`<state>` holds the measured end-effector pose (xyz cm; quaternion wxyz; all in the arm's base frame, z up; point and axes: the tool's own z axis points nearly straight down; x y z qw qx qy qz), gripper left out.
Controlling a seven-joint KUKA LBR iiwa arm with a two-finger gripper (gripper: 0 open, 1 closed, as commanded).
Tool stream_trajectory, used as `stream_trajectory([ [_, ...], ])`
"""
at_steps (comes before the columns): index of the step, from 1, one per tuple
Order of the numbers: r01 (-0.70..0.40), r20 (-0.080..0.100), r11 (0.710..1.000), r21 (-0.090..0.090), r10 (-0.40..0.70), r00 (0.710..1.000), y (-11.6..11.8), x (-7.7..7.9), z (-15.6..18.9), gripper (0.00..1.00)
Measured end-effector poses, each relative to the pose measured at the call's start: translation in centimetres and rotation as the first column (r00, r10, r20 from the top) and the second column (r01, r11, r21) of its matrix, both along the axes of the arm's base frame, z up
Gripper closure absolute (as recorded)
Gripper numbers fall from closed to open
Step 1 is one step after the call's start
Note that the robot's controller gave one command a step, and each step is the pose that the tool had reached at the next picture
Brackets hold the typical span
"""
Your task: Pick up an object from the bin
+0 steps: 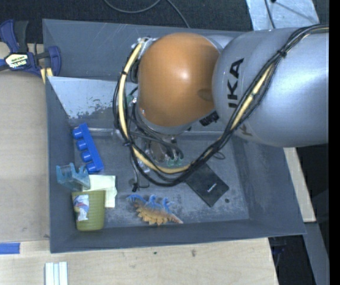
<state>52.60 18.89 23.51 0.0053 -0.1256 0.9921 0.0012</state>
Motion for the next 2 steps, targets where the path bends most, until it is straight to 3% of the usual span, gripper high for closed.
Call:
stream_trajectory([
  [1, 0.03, -0.011, 1.0, -0.002, -0.03, 0.999, -2.8, -1.4, -2.8, 0.0],
  [2, 0.098, 0.0, 0.995, 0.0, -0.098, 0.995, -3.5, -2.1, -4.4, 0.0],
])
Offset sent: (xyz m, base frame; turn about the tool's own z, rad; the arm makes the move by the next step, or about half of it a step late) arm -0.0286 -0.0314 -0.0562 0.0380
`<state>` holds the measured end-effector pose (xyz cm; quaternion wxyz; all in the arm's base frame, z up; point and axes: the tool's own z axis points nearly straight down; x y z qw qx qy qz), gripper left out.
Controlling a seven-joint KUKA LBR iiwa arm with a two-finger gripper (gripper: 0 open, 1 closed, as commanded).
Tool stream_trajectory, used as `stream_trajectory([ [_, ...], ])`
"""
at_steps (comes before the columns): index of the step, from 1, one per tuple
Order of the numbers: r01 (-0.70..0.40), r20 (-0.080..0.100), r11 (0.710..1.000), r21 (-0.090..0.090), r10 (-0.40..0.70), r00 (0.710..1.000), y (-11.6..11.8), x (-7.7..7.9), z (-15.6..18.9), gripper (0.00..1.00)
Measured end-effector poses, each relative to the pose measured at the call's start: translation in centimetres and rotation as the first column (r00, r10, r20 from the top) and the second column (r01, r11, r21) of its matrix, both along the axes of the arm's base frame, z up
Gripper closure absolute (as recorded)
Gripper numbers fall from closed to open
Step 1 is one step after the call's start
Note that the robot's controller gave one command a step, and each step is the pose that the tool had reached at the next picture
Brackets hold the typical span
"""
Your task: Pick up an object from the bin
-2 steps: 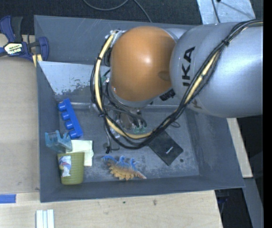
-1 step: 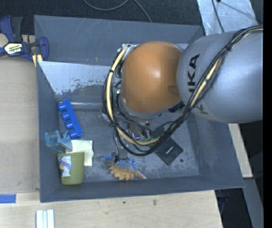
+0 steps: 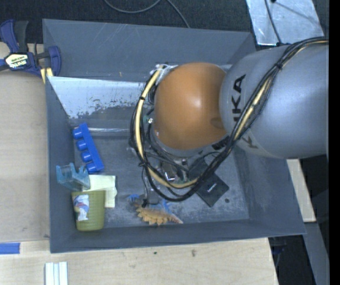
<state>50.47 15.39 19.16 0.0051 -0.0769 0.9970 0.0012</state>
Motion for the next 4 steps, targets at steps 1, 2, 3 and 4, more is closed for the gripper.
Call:
stream_trajectory([
  [1, -0.07, -0.001, 0.998, 0.001, 0.07, 0.998, -2.4, -1.3, -6.0, 0.0],
  [2, -0.03, -0.01, 1.0, -0.002, 0.03, 0.999, -3.3, -1.4, -10.1, 0.0],
  [3, -0.167, 0.0, 0.986, 0.0, 0.167, 0.986, -5.5, -1.5, -11.7, 1.0],
  [4, -0.167, 0.0, 0.986, 0.0, 0.167, 0.986, -5.4, -1.5, -11.7, 1.0],
])
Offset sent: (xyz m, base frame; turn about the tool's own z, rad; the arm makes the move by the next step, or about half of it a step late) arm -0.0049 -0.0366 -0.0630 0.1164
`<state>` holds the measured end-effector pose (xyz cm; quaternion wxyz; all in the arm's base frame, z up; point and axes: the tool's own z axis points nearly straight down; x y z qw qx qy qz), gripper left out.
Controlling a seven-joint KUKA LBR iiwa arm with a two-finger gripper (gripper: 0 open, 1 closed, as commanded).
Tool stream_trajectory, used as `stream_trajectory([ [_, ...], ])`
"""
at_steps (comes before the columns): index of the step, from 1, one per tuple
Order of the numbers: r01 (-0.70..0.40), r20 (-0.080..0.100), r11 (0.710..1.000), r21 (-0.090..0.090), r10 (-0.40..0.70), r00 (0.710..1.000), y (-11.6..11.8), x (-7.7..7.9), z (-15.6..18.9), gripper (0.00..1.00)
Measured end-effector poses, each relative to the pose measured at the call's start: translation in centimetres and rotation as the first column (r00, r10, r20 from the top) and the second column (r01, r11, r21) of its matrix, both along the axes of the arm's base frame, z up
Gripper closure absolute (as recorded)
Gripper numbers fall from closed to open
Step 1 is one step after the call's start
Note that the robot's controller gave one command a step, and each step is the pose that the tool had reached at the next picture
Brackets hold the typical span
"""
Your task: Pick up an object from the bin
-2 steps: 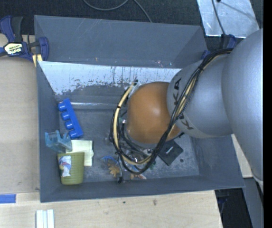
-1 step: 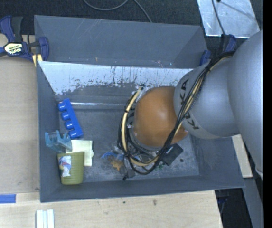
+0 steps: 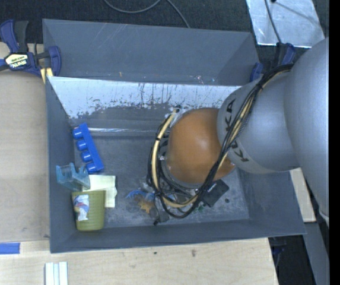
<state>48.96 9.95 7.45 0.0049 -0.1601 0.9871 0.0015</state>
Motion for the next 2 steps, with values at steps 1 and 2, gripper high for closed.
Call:
stream_trajectory([
  [1, 0.028, 0.001, 1.0, 0.001, -0.028, 1.0, 0.84, -0.07, 9.11, 1.0],
  [2, 0.028, 0.001, 1.0, 0.001, -0.028, 1.0, 0.83, -0.07, 9.11, 1.0],
])
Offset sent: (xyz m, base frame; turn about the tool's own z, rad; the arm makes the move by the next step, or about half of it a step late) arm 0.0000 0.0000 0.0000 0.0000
